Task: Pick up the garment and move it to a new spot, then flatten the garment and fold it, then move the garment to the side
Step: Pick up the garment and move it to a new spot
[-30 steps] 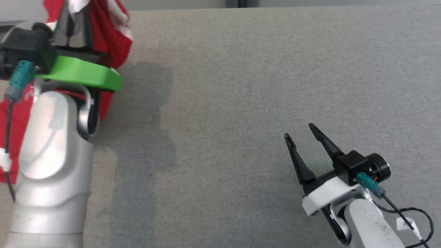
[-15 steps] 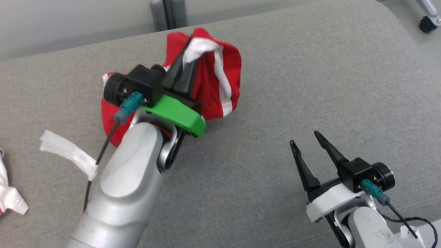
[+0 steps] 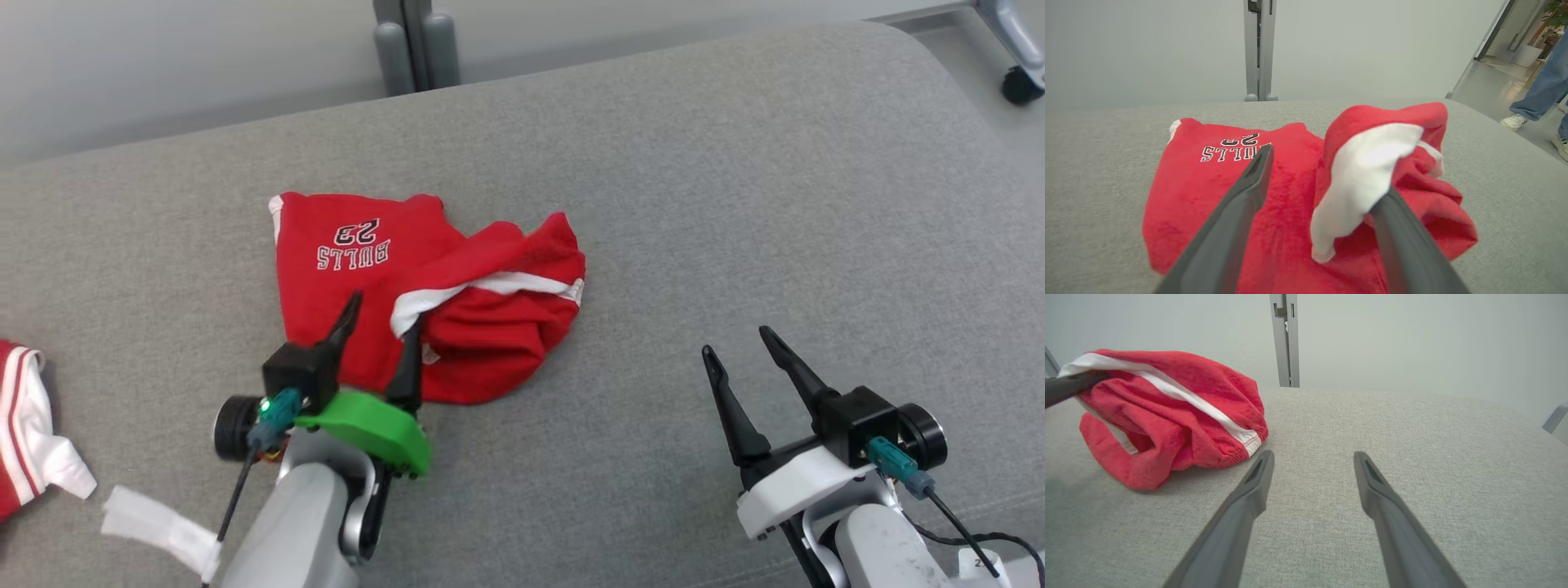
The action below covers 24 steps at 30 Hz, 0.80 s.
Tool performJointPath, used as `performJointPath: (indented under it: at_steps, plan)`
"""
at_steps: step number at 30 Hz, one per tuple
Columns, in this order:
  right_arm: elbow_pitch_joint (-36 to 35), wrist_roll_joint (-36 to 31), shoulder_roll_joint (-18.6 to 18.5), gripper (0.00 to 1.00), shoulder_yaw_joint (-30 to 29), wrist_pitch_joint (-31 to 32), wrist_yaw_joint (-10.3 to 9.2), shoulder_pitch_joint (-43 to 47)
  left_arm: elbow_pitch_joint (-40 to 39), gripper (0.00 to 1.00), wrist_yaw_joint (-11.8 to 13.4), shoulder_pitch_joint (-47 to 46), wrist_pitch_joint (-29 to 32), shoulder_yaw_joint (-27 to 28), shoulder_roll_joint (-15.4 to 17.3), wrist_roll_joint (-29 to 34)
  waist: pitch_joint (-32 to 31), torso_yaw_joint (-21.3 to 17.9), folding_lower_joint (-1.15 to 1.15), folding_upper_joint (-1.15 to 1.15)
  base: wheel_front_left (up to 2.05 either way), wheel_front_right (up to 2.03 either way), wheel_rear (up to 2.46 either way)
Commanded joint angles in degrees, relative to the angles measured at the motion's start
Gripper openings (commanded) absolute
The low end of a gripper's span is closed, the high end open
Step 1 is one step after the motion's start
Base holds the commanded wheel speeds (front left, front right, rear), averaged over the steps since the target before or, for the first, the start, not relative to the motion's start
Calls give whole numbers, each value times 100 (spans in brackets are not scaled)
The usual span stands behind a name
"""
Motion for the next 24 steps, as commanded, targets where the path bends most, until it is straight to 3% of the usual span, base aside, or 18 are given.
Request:
performJointPath:
  at_steps: [1,14,19,24]
  plan:
    - [18,21,-11,100,-18,-2,-8,105,-89,100,39,262,-4,237,59,86,-181,195,0,0,0,0,0]
    - [104,119,-12,100,-115,-2,-8,451,-981,100,-191,1890,-4,1615,39,907,-708,526,0,0,0,0,0]
    - [168,96,-11,100,-121,-2,-8,579,-1423,100,-179,2423,-4,1875,8,828,-781,565,0,0,0,0,0]
    - [166,101,-12,100,-111,-2,-8,618,-1540,100,-98,2529,-5,1699,9,653,-746,601,0,0,0,0,0]
